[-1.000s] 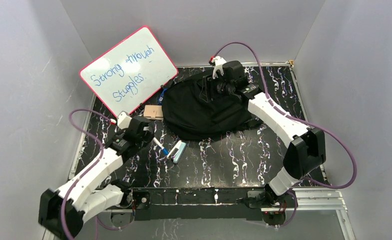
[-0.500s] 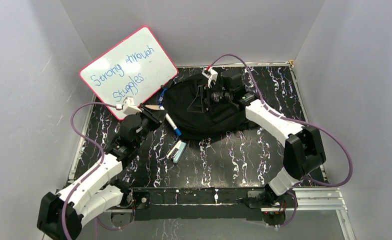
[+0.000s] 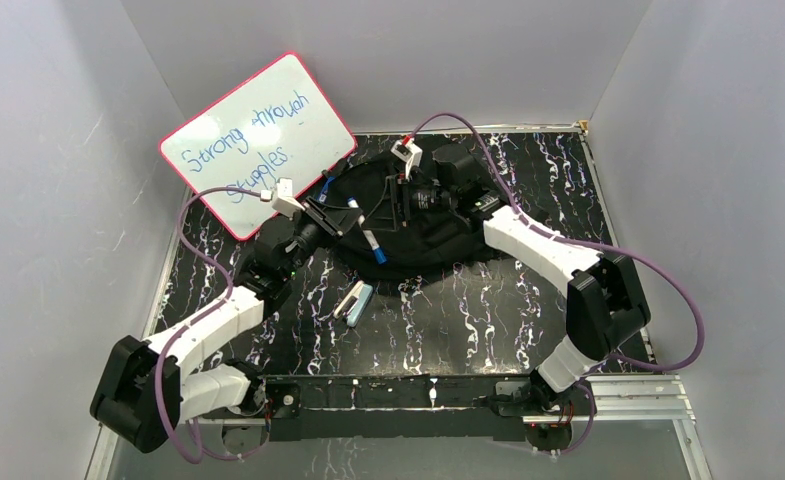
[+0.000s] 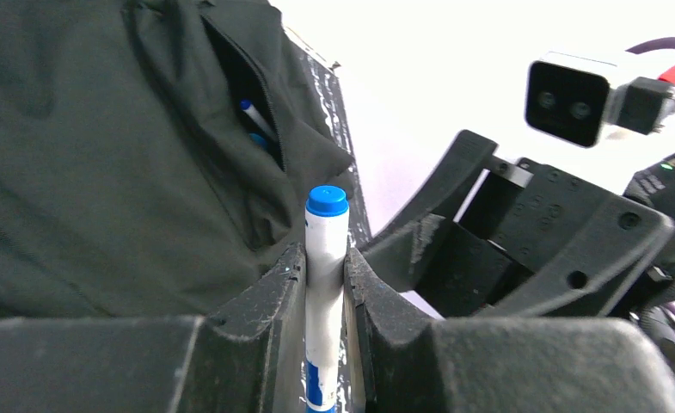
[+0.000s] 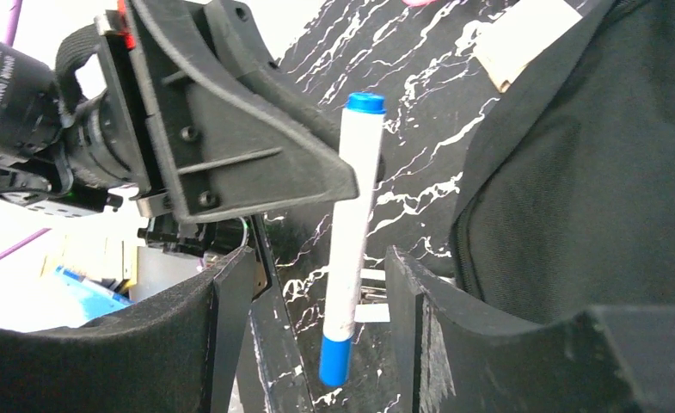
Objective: Pack the student bag
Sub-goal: Pick up the stationery from the center of the board.
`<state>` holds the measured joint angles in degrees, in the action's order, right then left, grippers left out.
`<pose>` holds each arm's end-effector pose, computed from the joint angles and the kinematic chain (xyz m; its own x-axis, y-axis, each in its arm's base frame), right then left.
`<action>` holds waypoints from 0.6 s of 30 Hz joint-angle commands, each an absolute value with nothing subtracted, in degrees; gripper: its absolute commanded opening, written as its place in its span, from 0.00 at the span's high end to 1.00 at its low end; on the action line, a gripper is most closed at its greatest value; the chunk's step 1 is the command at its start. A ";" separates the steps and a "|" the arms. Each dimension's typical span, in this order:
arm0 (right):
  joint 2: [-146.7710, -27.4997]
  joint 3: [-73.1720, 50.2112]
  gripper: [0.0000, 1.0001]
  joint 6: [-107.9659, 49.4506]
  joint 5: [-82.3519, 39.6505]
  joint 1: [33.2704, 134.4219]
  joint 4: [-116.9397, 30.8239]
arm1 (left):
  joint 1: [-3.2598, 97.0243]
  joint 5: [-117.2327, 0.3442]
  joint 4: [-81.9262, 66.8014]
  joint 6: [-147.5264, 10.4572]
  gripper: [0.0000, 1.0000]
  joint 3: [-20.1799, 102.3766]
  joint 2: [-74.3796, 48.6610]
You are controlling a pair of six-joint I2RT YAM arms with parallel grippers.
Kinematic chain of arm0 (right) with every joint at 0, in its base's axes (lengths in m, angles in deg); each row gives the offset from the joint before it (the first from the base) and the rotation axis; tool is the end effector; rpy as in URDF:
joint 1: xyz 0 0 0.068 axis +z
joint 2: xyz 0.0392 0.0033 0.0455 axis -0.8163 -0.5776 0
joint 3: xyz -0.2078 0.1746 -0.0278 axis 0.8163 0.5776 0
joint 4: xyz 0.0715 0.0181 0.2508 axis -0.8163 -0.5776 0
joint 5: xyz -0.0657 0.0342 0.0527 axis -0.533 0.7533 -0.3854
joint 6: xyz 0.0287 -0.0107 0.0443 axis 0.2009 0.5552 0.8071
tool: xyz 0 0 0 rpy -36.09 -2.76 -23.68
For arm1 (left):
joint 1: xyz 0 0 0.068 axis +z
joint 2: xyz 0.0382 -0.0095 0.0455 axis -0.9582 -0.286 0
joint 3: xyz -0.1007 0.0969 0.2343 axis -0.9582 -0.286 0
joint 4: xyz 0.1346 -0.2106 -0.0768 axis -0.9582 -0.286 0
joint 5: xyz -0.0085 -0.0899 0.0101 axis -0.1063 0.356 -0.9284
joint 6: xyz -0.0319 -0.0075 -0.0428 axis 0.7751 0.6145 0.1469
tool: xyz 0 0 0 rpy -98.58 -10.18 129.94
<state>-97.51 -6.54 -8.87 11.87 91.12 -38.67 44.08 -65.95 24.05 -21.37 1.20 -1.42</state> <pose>0.2868 0.2405 0.3172 -0.6444 -0.0456 -0.7634 -0.7397 0.2904 0.6071 0.2211 -0.1246 0.2769 -0.4121 -0.7489 -0.5189 0.2862 0.4343 -0.8541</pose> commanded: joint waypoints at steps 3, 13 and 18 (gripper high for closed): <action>-98.83 -7.28 0.39 -9.46 8.83 90.98 -36.64 | 44.56 -61.40 29.61 -19.63 1.00 4.61 -1.69; -99.57 -7.65 0.74 -9.61 9.32 90.93 -36.44 | 44.56 -60.42 30.32 -18.94 1.00 4.78 -3.11; -99.79 -7.87 0.86 -9.79 9.52 90.96 -36.83 | 44.56 -58.76 30.32 -18.70 0.77 5.35 -4.86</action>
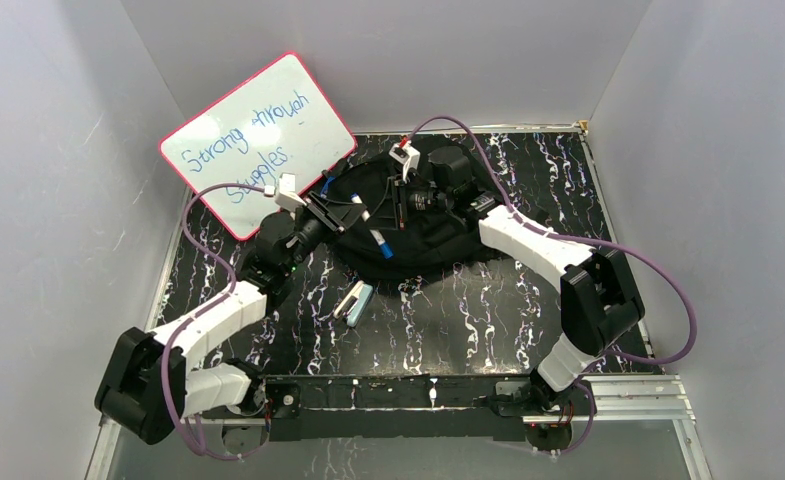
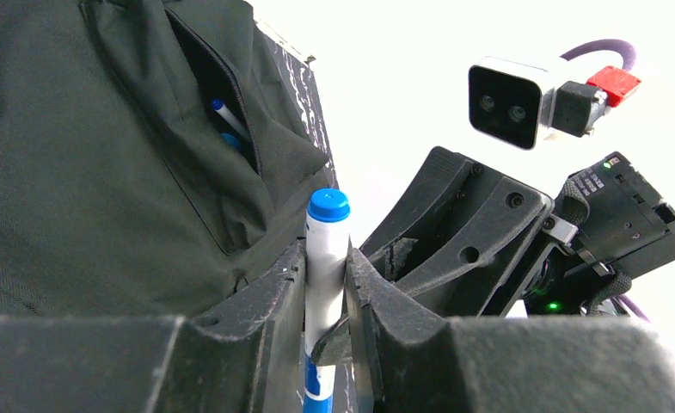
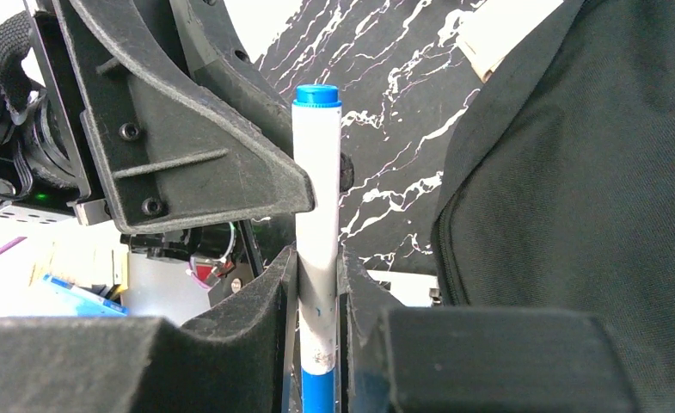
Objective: Pack the student bag
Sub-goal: Pick up the stationery from the center of the board.
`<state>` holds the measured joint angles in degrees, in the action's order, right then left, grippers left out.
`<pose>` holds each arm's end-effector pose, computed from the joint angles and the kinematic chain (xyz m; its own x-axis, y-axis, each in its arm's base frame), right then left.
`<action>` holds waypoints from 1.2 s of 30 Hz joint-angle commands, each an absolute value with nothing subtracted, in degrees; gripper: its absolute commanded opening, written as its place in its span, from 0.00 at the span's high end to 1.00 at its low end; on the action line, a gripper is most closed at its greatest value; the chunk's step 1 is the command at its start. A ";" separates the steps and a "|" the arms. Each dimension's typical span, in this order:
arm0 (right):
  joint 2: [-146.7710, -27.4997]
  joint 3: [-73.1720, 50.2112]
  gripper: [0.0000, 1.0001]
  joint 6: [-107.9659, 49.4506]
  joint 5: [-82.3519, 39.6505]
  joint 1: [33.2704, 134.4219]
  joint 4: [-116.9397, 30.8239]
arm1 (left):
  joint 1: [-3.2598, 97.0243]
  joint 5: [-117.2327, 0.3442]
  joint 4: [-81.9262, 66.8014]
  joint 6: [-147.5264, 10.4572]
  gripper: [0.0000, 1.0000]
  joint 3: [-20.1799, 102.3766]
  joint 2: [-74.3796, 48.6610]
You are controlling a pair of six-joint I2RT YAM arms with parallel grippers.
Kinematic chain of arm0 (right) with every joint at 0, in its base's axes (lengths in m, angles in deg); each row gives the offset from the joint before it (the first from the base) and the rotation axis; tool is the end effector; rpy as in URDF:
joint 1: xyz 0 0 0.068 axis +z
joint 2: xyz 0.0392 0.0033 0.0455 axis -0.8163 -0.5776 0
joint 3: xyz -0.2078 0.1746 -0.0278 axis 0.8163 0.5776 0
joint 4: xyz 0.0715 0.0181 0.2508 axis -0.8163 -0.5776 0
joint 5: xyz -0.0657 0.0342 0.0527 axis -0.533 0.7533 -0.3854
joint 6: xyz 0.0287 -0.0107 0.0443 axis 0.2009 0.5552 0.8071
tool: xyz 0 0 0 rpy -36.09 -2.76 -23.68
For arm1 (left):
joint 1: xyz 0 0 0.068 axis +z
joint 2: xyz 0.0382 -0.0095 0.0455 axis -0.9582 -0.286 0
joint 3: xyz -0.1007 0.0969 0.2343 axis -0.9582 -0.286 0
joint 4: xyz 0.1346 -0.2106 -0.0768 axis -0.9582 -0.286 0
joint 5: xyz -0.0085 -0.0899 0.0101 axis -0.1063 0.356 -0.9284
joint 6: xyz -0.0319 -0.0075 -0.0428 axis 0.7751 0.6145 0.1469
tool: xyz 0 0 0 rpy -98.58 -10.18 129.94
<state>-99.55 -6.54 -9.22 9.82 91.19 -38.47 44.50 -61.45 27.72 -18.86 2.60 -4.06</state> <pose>0.2935 0.2448 0.3046 -0.6561 -0.0473 -0.7532 -0.7218 0.3310 0.6079 0.2284 -0.1297 0.2814 -0.4591 -0.7439 -0.4857 0.3294 0.3652 -0.8707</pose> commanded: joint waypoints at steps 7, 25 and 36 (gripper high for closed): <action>-99.99 -8.14 0.88 -10.20 10.54 90.96 -37.22 | 44.55 -57.92 30.15 -18.19 0.72 5.58 -5.98; -97.42 -13.54 0.35 -19.73 -10.60 90.78 -51.56 | 44.64 -64.83 19.36 -20.68 1.00 6.59 -4.82; -106.33 -27.40 0.27 -31.64 -40.28 90.10 -61.73 | 44.64 -64.23 11.20 -20.59 1.00 8.31 -8.41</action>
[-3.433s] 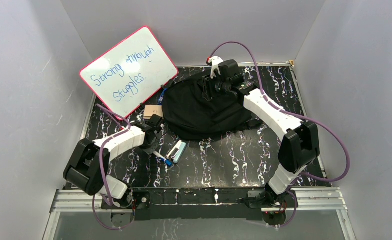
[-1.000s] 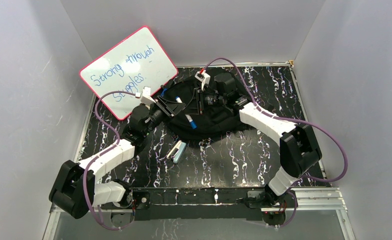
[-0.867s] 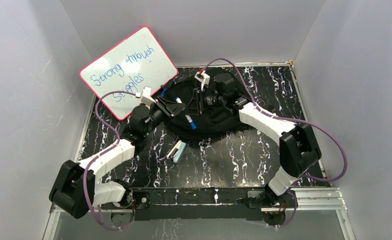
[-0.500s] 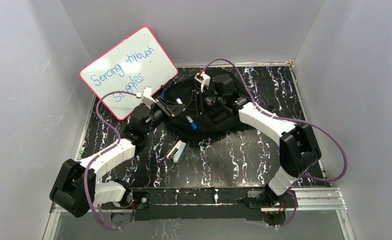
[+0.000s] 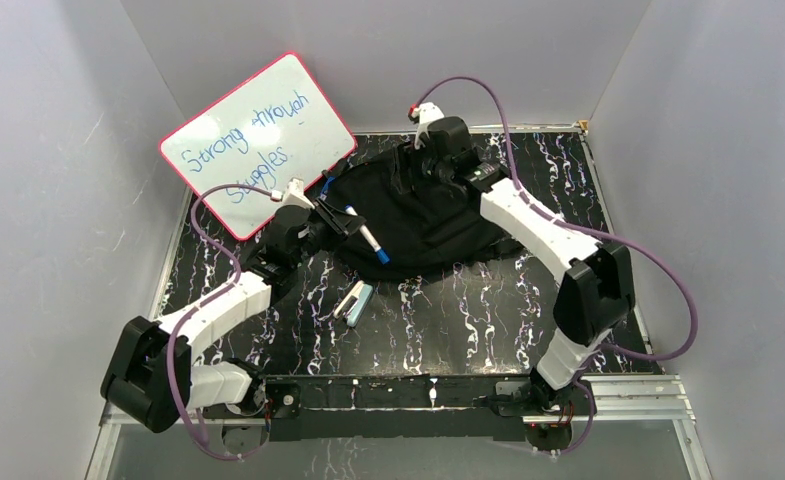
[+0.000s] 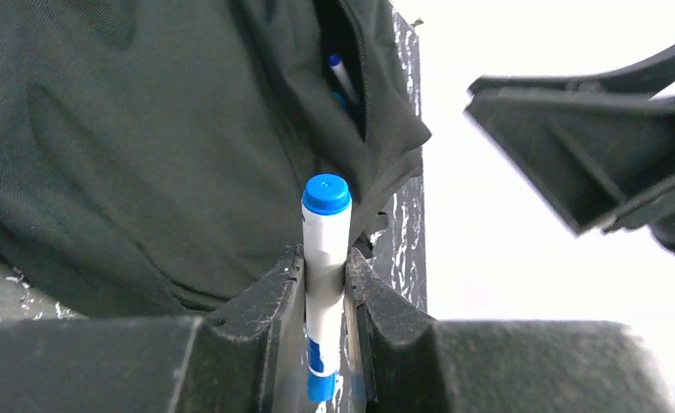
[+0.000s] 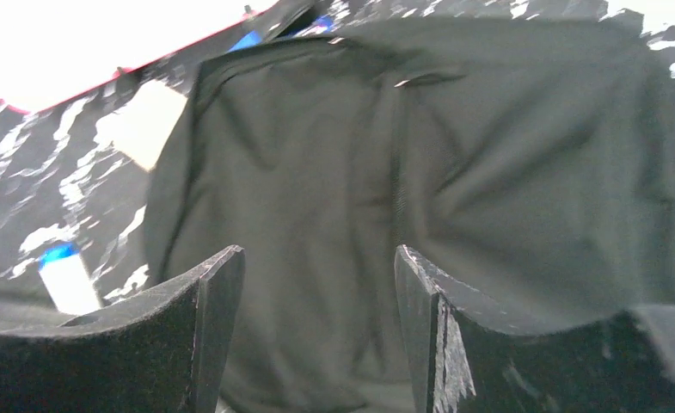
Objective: Pack the student bag
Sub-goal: Pick up the stationery from the center of the board.
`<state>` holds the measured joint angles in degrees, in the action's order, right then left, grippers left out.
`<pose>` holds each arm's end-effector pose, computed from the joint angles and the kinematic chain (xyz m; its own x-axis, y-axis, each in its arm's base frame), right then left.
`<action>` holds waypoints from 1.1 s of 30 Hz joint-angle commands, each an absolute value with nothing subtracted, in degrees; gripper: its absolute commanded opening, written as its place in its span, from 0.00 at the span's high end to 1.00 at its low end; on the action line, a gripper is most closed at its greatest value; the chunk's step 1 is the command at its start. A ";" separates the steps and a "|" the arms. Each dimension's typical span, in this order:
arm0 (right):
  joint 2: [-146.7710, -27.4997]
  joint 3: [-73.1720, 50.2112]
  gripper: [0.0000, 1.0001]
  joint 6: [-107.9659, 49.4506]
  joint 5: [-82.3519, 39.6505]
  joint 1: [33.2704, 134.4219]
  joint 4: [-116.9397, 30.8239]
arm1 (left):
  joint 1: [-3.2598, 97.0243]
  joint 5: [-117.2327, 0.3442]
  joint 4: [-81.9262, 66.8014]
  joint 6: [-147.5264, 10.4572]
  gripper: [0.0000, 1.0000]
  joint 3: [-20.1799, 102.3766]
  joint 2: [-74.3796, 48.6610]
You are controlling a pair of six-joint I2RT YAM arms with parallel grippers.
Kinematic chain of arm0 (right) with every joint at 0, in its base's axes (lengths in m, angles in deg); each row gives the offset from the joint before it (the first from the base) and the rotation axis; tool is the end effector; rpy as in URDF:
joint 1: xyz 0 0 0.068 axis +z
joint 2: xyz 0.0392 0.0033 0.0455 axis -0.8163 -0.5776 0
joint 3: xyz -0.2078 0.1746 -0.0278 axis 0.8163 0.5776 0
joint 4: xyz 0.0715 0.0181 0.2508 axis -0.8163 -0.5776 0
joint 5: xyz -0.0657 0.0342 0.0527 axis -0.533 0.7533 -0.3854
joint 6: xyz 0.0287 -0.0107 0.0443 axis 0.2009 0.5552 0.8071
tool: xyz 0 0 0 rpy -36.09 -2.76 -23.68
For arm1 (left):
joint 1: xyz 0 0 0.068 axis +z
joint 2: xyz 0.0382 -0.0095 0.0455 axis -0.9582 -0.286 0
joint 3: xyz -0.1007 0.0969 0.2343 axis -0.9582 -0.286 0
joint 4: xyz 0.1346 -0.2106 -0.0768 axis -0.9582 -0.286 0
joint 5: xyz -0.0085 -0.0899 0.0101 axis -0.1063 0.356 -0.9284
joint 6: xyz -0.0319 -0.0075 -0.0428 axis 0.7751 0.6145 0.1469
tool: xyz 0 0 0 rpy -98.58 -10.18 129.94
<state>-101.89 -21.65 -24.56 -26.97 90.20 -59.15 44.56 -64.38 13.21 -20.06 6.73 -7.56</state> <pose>0.3220 0.2312 0.3433 -0.4797 -0.0970 -0.8721 -0.5204 0.8316 0.1938 0.2424 -0.1350 0.2636 -0.5194 -0.7024 -0.4867 0.1336 0.4958 -0.8581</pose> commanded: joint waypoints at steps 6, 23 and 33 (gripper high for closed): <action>-114.85 -35.67 0.25 -38.13 -45.70 90.06 -64.61 | 44.72 -62.07 9.70 -20.20 1.00 9.51 -10.57; -119.44 -39.84 0.60 -41.00 -51.81 90.21 -67.11 | 44.91 -59.62 13.41 -18.10 1.00 9.46 -12.15; -118.10 -39.35 0.93 -39.10 -49.54 90.19 -66.85 | 45.17 -67.57 17.56 -20.82 1.00 17.39 -20.68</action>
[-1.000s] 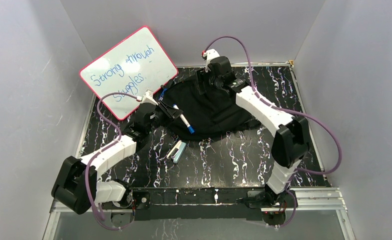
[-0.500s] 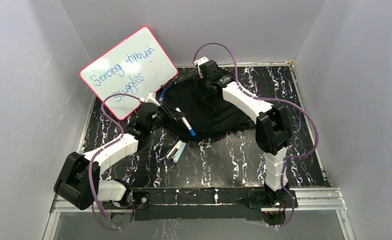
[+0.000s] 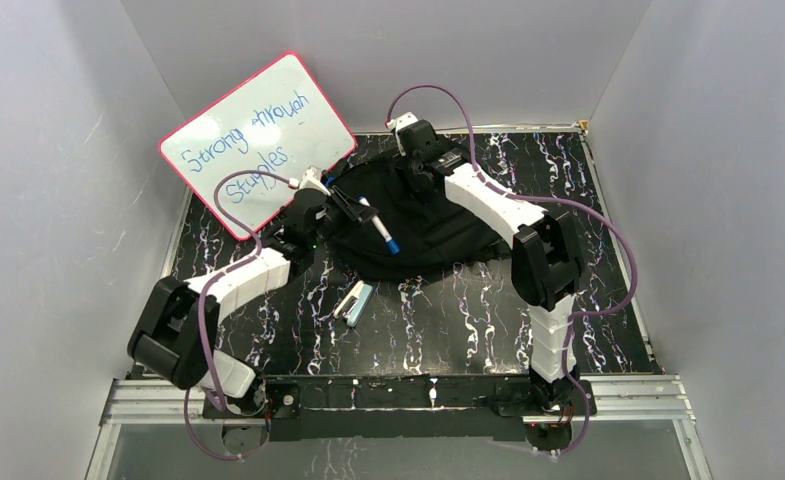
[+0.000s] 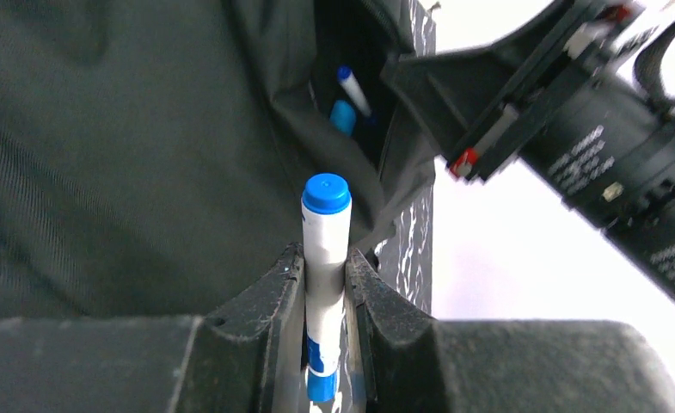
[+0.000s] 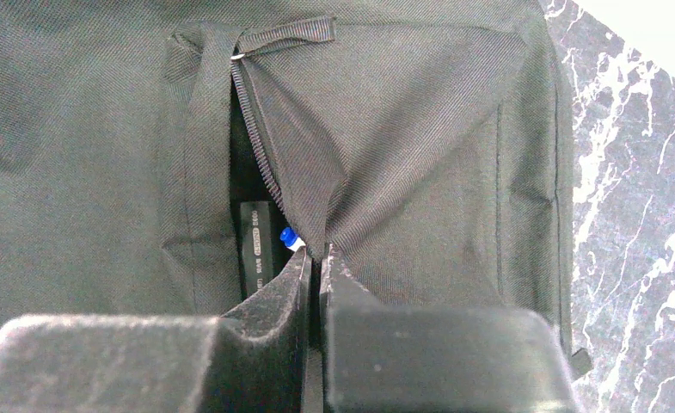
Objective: Pack the student bag
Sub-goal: Pick up the stationery from the center of the board, then place the stationery in the student bag.
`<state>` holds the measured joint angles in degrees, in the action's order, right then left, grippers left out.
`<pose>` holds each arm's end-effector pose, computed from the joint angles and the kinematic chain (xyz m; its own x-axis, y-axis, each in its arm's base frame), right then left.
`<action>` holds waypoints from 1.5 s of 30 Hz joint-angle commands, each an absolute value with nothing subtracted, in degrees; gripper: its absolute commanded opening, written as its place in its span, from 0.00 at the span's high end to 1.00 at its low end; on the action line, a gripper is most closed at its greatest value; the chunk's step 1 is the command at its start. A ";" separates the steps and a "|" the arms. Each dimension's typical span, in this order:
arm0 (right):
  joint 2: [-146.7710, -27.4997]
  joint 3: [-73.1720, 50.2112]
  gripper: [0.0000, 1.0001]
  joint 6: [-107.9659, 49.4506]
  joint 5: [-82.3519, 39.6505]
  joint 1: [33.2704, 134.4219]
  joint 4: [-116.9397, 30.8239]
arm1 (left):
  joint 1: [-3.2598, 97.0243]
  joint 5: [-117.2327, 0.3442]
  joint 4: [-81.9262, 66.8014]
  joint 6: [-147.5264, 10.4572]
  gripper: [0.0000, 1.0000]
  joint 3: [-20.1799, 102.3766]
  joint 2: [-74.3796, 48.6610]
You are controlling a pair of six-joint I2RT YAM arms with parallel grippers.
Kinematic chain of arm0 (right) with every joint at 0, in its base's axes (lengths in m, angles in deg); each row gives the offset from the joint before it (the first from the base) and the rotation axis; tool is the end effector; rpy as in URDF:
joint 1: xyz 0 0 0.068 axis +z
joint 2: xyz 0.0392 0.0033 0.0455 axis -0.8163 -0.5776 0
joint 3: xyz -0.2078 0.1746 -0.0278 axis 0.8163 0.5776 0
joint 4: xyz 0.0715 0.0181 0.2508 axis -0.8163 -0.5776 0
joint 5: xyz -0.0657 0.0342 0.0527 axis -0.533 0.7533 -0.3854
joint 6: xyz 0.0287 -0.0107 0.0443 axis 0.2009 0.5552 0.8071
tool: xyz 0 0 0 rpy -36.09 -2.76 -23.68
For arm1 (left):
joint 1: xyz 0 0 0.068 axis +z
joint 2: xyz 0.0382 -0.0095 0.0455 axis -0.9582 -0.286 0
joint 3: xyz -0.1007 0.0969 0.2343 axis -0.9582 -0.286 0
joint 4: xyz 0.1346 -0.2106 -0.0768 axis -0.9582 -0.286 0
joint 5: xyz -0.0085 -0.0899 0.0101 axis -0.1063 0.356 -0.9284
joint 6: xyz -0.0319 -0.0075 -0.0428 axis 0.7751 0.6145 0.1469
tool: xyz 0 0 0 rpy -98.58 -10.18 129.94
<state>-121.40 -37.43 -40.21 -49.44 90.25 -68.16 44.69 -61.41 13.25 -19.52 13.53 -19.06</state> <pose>0.3881 0.2620 0.2839 -0.4924 -0.4348 -0.7540 -0.3614 0.8902 -0.2773 0.2787 -0.1563 0.2485 -0.5897 -0.6661 -0.4567 0.0873 0.5096 -0.8560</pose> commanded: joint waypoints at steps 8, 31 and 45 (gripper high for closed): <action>-115.84 -38.74 1.00 -37.44 -46.55 90.16 -66.21 | 45.50 -77.61 26.69 -16.70 1.00 23.33 -30.17; -115.13 -43.56 1.00 -36.51 -41.21 90.01 -68.77 | 44.97 -69.55 36.30 -10.94 1.00 38.18 -51.37; -114.95 -45.09 1.00 -36.51 -40.21 89.85 -69.62 | 42.51 -63.55 37.88 -10.35 1.00 41.89 -56.64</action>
